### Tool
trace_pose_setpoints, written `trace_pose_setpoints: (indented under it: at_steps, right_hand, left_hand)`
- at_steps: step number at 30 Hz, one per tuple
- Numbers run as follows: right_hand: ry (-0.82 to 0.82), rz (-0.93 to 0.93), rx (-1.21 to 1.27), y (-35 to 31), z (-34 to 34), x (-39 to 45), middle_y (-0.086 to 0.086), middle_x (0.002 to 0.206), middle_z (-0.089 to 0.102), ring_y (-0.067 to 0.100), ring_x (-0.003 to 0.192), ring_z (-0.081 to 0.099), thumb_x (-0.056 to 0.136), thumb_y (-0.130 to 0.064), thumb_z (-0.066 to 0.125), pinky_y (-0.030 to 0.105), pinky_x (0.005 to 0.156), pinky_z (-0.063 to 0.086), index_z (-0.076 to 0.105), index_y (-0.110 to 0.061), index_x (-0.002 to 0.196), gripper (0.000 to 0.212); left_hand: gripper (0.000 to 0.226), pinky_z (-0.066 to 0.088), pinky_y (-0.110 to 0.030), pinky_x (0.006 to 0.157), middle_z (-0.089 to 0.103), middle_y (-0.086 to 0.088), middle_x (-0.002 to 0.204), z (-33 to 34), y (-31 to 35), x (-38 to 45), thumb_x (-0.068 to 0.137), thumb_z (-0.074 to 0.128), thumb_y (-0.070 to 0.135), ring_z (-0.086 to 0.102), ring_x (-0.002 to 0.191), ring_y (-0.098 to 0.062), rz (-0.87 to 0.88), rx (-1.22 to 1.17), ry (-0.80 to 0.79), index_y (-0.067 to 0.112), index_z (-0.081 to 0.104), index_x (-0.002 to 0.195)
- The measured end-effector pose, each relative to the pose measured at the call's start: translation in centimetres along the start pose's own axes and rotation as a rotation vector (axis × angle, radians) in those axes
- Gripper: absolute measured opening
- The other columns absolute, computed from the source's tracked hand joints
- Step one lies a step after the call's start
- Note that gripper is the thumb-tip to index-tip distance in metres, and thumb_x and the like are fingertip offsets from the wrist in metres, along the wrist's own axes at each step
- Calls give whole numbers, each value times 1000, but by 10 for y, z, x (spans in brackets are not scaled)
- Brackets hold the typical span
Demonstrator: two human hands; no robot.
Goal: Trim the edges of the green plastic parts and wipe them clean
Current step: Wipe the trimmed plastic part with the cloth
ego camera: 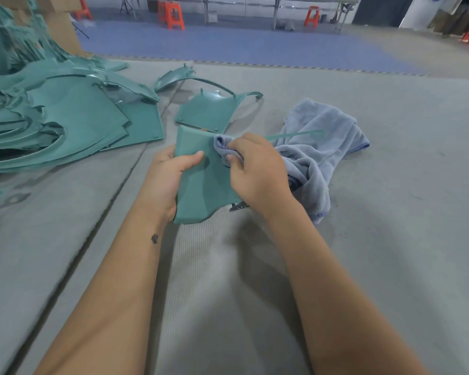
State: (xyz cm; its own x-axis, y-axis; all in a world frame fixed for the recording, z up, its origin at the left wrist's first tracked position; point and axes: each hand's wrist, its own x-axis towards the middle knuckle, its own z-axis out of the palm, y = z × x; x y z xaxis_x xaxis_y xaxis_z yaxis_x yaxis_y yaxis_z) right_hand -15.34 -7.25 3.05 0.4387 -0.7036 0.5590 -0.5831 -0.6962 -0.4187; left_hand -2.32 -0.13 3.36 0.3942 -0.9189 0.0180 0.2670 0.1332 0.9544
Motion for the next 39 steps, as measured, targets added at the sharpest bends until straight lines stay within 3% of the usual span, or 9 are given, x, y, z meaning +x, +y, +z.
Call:
trace_pose_setpoints:
  at_steps: [4, 8, 11, 14, 17, 21, 27, 31, 39]
  right_hand:
    - [-54, -94, -110, -5, -2, -1, 12, 93, 62, 32, 94, 51, 89, -9, 53, 34, 77, 28, 62, -3, 85, 11]
    - [-148, -211, -163, 0, 3, -4, 2, 106, 63, 25, 106, 49, 92, -10, 50, 34, 90, 32, 65, -11, 105, 20]
    - [-61, -180, -108, 4, 3, -5, 8, 99, 62, 30, 99, 51, 94, -9, 49, 38, 85, 32, 63, -5, 99, 16]
    - [141, 20, 34, 14, 0, -7, 8, 81, 59, 29, 82, 52, 96, -12, 44, 36, 72, 31, 56, -8, 87, 15]
    - [357, 399, 341, 30, -12, -5, -7, 62, 47, 1, 59, 49, 101, -22, 38, 17, 55, 36, 44, -20, 84, 18]
    - [491, 438, 338, 35, -16, -4, -7, 70, 54, 6, 66, 52, 101, -28, 37, 19, 59, 39, 47, -23, 93, 14]
    - [153, 127, 179, 9, 5, -9, 7, 97, 59, 24, 89, 52, 97, -20, 51, 34, 77, 37, 60, -7, 101, 16]
    - [-5, 158, -96, 4, 14, -7, 15, 111, 53, 33, 98, 51, 94, -15, 51, 37, 82, 37, 57, -1, 106, 20]
    - [-151, 4, 162, -4, 6, -10, -4, 69, 46, 25, 69, 44, 85, -8, 58, 34, 61, 30, 43, -15, 79, 17]
  left_hand:
    - [21, 55, -29, 51, 74, -7, 75, -3, -1, 3, 91, 52, 0, 71, 63, -21, -31, -48, 54, 12, 69, 86]
    - [18, 58, -33, 56, 74, -10, 81, -8, -2, 8, 91, 52, 3, 71, 68, -25, -76, -76, 123, 11, 68, 93]
    - [18, 58, -34, 57, 74, -9, 82, -9, -3, 10, 90, 53, 5, 71, 67, -25, -104, -64, 120, 13, 68, 92]
    - [17, 57, -33, 51, 74, -6, 76, -17, 0, 11, 90, 52, 7, 71, 61, -22, -137, -69, 159, 16, 66, 90]
    - [15, 58, -35, 60, 76, -6, 89, -25, 3, 12, 90, 53, 13, 72, 71, -24, -171, -185, 234, 15, 66, 96]
    - [12, 58, -36, 59, 76, -2, 87, -16, 2, 11, 96, 54, 24, 74, 76, -21, -141, -350, 248, 18, 65, 98]
    - [40, 59, -39, 75, 71, -8, 113, 12, -9, 5, 101, 39, 43, 70, 99, -25, -179, -443, 7, 18, 60, 125]
    - [48, 52, -41, 95, 61, -9, 132, 21, -15, 3, 101, 39, 42, 59, 120, -29, -107, -401, -87, 25, 40, 146]
    - [52, 52, -39, 96, 61, -15, 130, 24, -16, 4, 103, 33, 40, 60, 118, -29, -67, -490, -79, 8, 46, 141]
